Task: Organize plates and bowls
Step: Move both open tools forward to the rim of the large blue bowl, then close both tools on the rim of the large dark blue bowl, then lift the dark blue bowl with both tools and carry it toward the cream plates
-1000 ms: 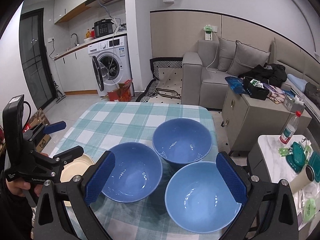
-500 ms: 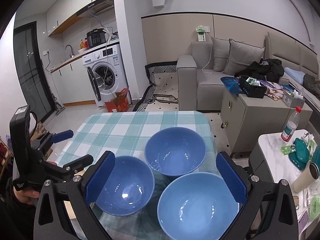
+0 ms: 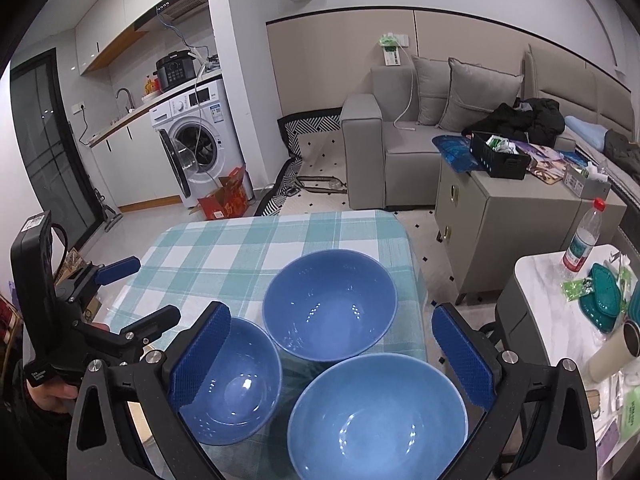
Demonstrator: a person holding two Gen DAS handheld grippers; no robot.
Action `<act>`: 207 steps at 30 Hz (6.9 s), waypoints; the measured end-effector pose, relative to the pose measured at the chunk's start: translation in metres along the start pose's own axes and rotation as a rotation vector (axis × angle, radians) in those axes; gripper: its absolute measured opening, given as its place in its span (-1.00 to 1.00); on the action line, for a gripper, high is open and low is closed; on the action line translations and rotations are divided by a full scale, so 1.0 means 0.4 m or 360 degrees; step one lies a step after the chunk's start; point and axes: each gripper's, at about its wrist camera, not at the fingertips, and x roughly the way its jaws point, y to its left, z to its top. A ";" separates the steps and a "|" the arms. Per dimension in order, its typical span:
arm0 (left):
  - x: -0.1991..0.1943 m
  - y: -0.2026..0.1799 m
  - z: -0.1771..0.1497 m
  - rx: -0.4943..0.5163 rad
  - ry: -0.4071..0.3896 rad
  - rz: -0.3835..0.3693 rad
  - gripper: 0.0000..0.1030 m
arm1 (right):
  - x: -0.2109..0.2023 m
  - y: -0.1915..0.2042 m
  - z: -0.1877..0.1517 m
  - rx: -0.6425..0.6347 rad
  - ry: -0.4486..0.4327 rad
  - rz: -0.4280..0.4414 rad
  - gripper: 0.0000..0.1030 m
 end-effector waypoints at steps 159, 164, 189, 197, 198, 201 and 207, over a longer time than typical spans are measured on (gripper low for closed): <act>0.205 -0.001 0.073 0.0032 0.0311 -0.0205 -0.70 | 0.290 -0.054 -0.024 0.0067 0.0409 -0.0077 -0.56; 0.164 0.008 0.070 0.0012 0.0288 -0.0193 -0.70 | 0.252 -0.023 -0.019 0.0037 0.0377 -0.0061 -0.56; -0.022 0.093 -0.027 -0.0074 0.0244 -0.0114 -0.70 | 0.185 0.151 -0.041 -0.0150 0.0421 0.0007 -0.56; -0.049 0.106 -0.059 -0.0101 0.0252 -0.0106 -0.70 | 0.180 0.176 -0.054 -0.0198 0.0432 0.0028 -0.56; -0.051 0.107 -0.062 -0.0102 0.0254 -0.0107 -0.70 | 0.180 0.176 -0.056 -0.0201 0.0435 0.0030 -0.56; -0.056 0.107 -0.075 -0.0106 0.0260 -0.0106 -0.70 | 0.182 0.178 -0.060 -0.0211 0.0444 0.0035 -0.56; -0.057 0.104 -0.101 -0.0116 0.0283 -0.0111 -0.70 | 0.195 0.179 -0.079 -0.0226 0.0479 0.0039 -0.56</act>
